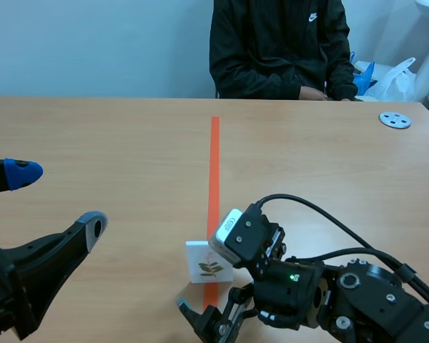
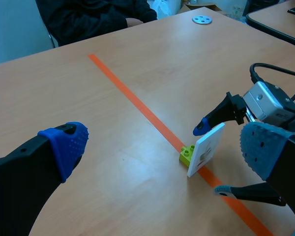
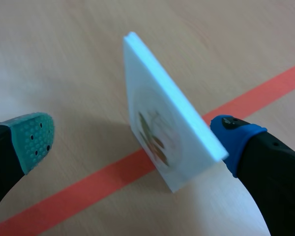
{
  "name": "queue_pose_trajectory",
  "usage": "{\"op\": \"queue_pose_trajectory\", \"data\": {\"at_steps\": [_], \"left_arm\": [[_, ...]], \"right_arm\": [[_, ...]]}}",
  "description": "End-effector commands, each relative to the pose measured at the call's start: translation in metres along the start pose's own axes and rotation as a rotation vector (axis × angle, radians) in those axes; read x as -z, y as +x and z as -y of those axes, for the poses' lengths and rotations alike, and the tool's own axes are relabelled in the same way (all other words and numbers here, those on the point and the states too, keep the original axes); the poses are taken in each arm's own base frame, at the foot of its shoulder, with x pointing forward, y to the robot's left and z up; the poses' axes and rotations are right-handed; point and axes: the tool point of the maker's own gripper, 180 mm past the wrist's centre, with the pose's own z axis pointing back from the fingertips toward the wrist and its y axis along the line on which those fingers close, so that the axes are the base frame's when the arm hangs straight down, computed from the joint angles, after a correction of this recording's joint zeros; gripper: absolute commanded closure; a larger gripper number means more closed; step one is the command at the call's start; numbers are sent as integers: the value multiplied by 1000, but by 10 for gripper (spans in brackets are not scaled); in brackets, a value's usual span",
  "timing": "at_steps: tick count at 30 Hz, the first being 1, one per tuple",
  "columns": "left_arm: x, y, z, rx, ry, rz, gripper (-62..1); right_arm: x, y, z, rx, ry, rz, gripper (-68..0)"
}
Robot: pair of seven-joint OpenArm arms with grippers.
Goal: Sort the leaf by its shape. The table is split by an orange tape line. A compound leaf with several leaflets goes to the left side, a simple leaf with one blade goes to the right side. Return to the home posture when a red brick is placed on the table.
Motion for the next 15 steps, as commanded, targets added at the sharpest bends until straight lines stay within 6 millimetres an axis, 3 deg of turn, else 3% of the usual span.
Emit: {"op": "queue_pose_trajectory", "data": {"at_steps": [1, 3, 6, 9, 13, 15], "left_arm": [[2, 8, 3, -4, -9, 33, -623], [2, 8, 3, -4, -9, 33, -623], [2, 8, 3, -4, -9, 33, -623], [2, 8, 3, -4, -9, 33, -623], [2, 8, 3, -4, -9, 33, -623], [2, 8, 3, -4, -9, 33, -623]], "right_arm": [[0, 14, 4, -15, -8, 41, -679], [0, 12, 4, -28, -16, 35, -675], [0, 11, 6, -45, -27, 28, -587], [0, 11, 6, -45, -29, 27, -480], [0, 11, 6, -45, -28, 27, -284], [0, 11, 6, -45, -28, 26, -242]]}}
